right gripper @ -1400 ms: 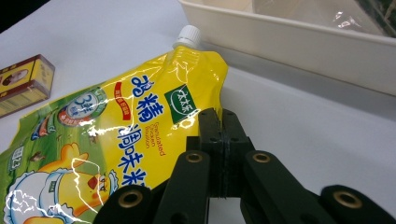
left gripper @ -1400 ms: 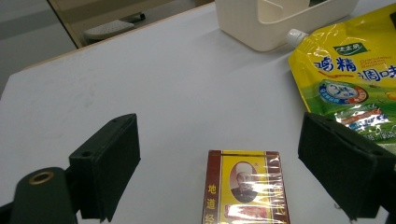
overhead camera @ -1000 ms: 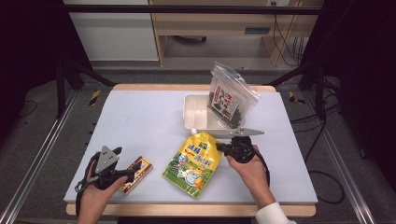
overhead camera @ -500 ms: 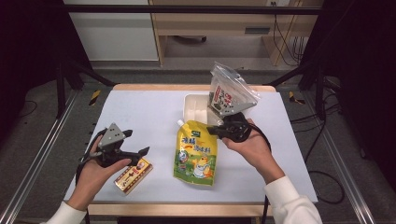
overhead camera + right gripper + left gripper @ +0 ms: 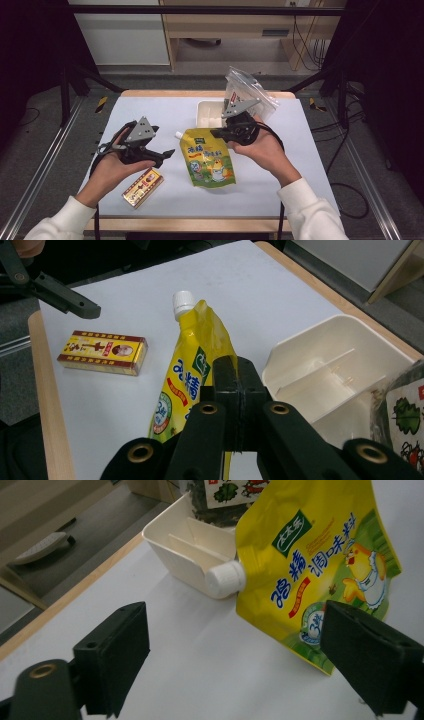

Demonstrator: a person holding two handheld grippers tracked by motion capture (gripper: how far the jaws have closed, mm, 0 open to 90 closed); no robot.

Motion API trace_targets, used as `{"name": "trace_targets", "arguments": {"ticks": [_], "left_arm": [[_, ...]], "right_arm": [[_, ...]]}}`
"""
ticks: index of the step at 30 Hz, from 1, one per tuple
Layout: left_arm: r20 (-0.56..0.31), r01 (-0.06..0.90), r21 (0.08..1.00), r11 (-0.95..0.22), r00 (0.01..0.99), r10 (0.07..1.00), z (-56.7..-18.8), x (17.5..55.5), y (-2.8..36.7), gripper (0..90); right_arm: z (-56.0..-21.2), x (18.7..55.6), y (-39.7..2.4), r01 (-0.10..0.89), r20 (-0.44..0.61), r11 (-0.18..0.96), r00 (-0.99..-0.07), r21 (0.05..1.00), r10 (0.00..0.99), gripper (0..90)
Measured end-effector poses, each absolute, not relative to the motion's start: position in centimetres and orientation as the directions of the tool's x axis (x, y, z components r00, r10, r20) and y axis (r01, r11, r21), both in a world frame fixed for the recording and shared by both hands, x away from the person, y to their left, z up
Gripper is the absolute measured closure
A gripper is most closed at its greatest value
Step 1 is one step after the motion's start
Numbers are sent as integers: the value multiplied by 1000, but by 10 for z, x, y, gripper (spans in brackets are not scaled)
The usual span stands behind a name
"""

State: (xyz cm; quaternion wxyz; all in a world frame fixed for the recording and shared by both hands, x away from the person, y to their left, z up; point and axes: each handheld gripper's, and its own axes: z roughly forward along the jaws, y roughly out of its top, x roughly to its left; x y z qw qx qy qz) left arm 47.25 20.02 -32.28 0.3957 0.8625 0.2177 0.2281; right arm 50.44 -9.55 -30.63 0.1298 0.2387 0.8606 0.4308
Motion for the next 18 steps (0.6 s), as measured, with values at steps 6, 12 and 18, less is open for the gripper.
{"name": "trace_targets", "arguments": {"ticks": [6,12,18], "left_arm": [[252,163,768,-619,812,526,-312,476,194,170],[206,174,774,-609,840,502,-306,481,189,191],[238,152,760,-632,840,488,-301,484,186,207]], "right_arm": [[-297,499,-88,244,-57,547,-878,800,475,900],[-291,498,-83,229,-91,560,-869,796,486,900],[-288,498,-79,206,-102,577,-884,791,455,900]]}}
